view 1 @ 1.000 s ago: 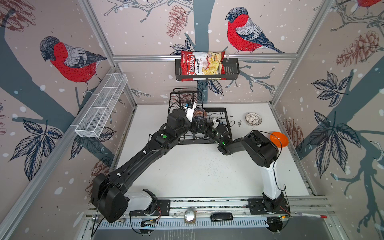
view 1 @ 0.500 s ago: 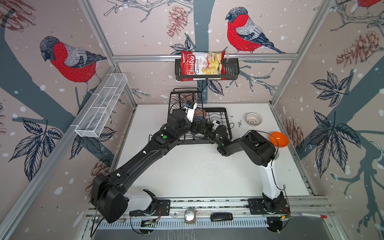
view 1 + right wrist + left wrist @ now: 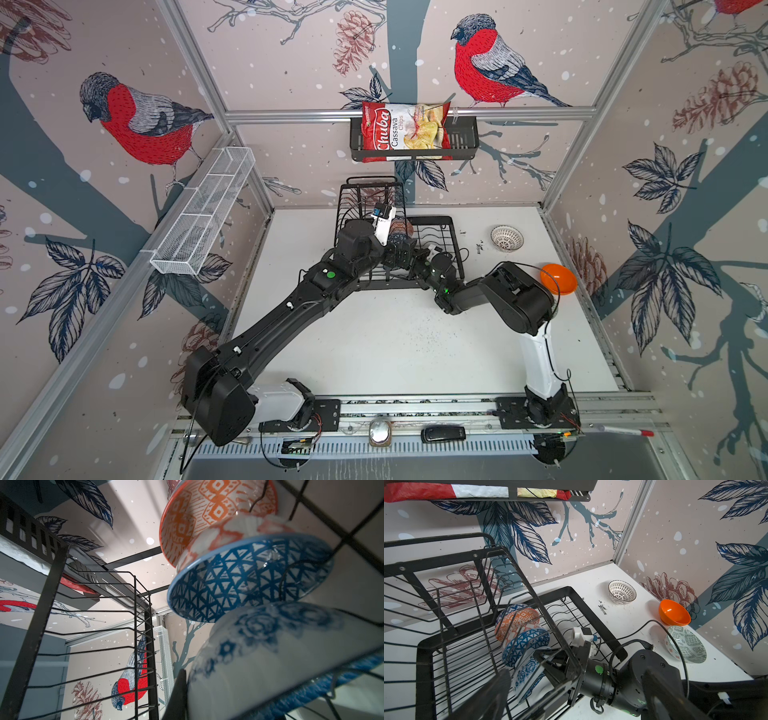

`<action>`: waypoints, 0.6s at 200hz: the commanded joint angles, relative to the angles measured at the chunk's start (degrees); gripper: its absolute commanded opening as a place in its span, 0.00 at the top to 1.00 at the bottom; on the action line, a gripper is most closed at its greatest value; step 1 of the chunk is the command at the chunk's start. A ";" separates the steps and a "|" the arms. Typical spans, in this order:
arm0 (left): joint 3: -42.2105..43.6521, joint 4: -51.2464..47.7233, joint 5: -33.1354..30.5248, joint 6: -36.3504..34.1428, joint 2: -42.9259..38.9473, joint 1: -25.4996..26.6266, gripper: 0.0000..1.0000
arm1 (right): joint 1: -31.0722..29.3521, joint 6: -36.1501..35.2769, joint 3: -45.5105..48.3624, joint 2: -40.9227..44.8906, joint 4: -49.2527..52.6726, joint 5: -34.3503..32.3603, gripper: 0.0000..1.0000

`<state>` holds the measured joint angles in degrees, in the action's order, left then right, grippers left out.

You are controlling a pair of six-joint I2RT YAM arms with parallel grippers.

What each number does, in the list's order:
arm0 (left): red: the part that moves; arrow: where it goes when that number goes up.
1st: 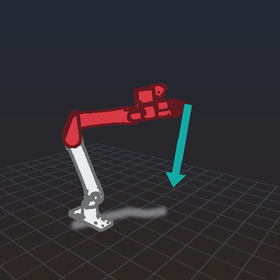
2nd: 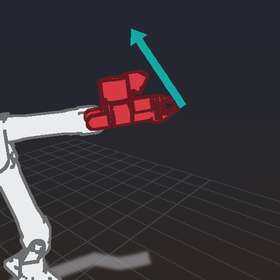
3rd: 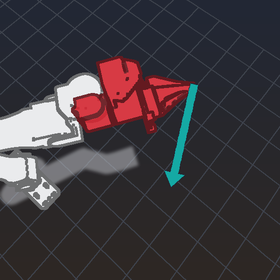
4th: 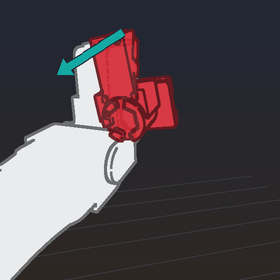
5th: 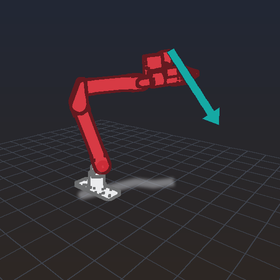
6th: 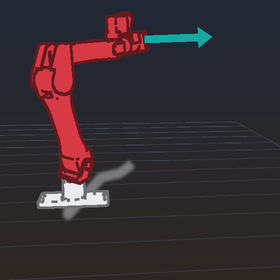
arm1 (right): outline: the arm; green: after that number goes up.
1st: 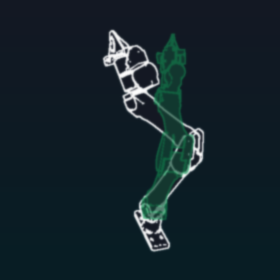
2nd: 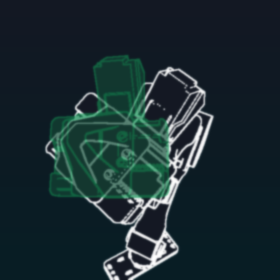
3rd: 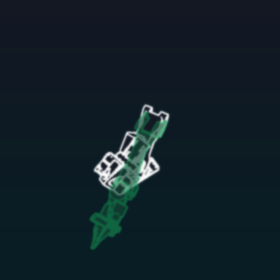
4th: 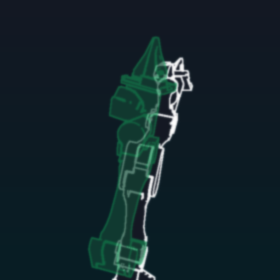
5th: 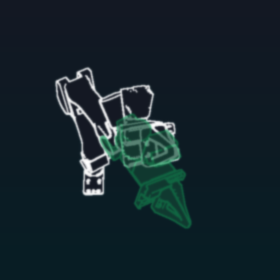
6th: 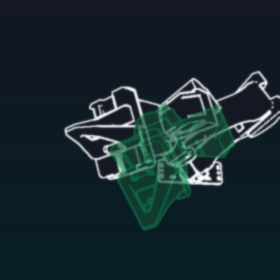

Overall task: Load the bowls into the dish rack
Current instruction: 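Hold the blue floral bowl upright against the blue triangle-pattern bowl with the right gripper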

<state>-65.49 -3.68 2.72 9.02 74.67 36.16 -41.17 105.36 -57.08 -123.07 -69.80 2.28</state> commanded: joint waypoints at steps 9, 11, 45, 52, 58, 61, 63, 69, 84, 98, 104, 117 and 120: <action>-0.01 0.80 -0.79 -0.27 0.03 0.13 0.02 | -0.40 2.47 0.13 0.85 4.59 1.33 0.96; 0.01 0.83 -0.79 -0.24 0.03 0.13 0.02 | -0.40 2.54 0.08 0.89 4.81 1.32 0.96; -0.03 0.86 -0.79 -0.23 0.03 0.07 0.02 | -0.49 3.24 -0.05 1.82 7.83 1.06 0.93; 0.01 0.87 -0.79 -0.23 -0.05 0.22 0.02 | -0.48 3.39 -0.01 1.86 8.19 1.06 0.93; 0.01 0.87 -0.83 -0.23 -0.02 0.22 0.02 | -0.47 3.53 0.04 1.86 8.23 0.99 0.93; 0.02 0.87 -0.80 -0.23 -0.05 0.17 0.02 | -0.49 3.59 0.12 1.86 8.26 1.04 0.93; -0.01 0.87 -0.86 -0.23 -0.01 0.21 0.02 | -0.45 3.59 0.12 1.86 8.21 1.01 0.93; -0.05 0.87 -0.88 -0.23 -0.04 0.22 0.02 | -0.48 3.80 0.14 1.86 8.42 1.08 0.92; 0.02 0.87 -0.92 -0.23 -0.06 0.21 0.02 | -0.58 4.31 0.21 1.86 8.89 1.23 0.91; 0.01 0.87 -0.96 -0.23 -0.05 0.31 0.02 | -0.67 4.41 0.29 1.95 9.42 1.23 0.89; -0.04 0.86 -0.96 -0.23 -0.06 0.31 0.02 | -0.67 4.45 0.30 2.06 9.78 1.23 0.88; 0.01 0.86 -0.96 -0.23 0.03 0.31 0.02 | -0.67 4.47 0.30 2.25 10.23 1.19 0.88; 0.00 0.87 -0.96 -0.23 0.03 0.38 0.02 | -0.67 4.53 0.30 2.30 10.29 1.23 0.88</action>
<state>-65.49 -3.68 2.31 8.99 74.70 36.27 -41.43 108.64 -56.99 -121.12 -65.10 1.17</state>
